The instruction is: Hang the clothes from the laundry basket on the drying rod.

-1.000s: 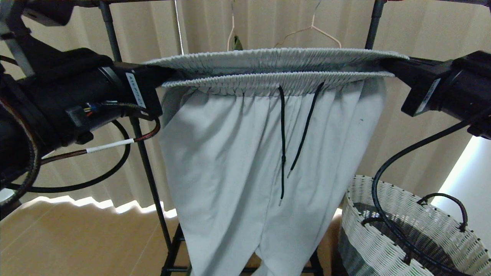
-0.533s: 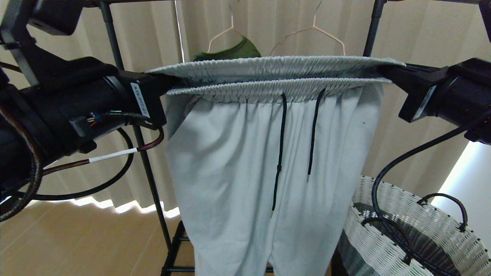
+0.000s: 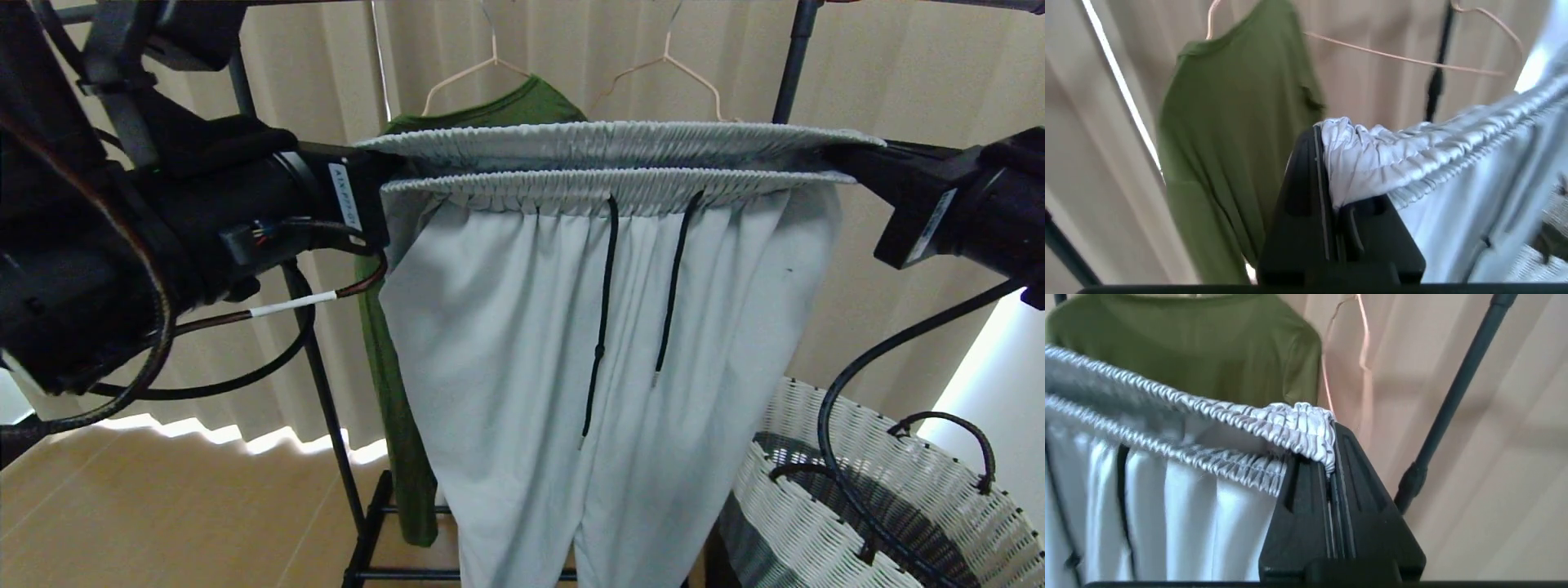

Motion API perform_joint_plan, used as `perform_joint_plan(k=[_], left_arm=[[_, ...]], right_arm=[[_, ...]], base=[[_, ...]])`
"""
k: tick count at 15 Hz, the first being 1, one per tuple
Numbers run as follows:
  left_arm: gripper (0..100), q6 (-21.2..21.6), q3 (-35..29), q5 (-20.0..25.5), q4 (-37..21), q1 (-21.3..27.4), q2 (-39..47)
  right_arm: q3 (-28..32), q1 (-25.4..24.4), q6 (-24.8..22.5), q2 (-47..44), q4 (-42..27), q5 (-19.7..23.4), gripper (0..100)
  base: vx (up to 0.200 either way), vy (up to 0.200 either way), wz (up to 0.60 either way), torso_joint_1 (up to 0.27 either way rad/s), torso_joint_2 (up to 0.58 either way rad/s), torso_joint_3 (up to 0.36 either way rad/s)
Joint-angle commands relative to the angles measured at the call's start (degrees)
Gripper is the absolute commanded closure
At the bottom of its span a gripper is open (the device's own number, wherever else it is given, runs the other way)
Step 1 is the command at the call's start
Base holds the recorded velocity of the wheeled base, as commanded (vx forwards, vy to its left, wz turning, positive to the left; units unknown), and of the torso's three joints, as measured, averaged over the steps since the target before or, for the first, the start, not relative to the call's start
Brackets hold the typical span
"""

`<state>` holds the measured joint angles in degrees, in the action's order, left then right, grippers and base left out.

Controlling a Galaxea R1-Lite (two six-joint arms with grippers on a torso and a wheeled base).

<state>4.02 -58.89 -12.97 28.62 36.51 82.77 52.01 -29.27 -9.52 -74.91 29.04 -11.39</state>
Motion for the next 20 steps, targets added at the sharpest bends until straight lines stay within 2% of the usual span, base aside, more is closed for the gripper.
perform_joint_plan(k=[1,2,4,7,8,14,17,20], left_arm=[[100,-0.24,-5.0,-3.29,0.29,0.05,6.43],[100,-0.24,-6.94,-4.43,0.82,0.05,8.63],[100,-0.24,-8.08,-4.96,4.51,0.05,11.71],[100,-0.24,-8.17,-6.37,6.44,0.23,13.82],[100,-0.24,-8.08,-6.37,6.44,0.23,13.82],[100,-0.24,-6.94,-6.37,6.01,0.14,11.62],[100,-0.24,-5.09,-5.57,1.52,-0.04,6.52],[100,-0.16,-1.4,2.95,-6.48,0.05,-2.35]], right_arm=[[0.03,-0.09,0.2,4.86,-4.69,0.49,100],[-0.24,-0.17,0.47,6.71,-8.12,2.42,100],[-2.43,-0.17,0.47,10.31,-11.02,9.89,100],[-5.51,-0.26,0.38,13.56,-11.81,19.12,100],[-5.69,-0.26,0.38,13.83,-11.81,20.35,100],[-5.16,0.09,0.29,11.89,-11.02,20.0,100],[-4.37,2.9,0.2,8.73,-10.05,19.82,100],[-3.75,6.24,0.29,1.08,0.32,19.82,100]], base=[[0.0,0.0,0.0,0.0,0.0,0.0],[0.0,0.0,0.0,0.0,0.0,0.0],[0.0,0.0,0.0,0.0,0.0,0.0],[0.0,0.0,0.0,0.0,0.0,0.0],[0.0,0.0,0.0,0.0,0.0,0.0],[0.0,0.0,0.0,0.0,0.0,0.0],[0.0,0.0,0.0,0.0,0.0,0.0],[0.0,0.0,0.0,0.0,0.0,0.0]])
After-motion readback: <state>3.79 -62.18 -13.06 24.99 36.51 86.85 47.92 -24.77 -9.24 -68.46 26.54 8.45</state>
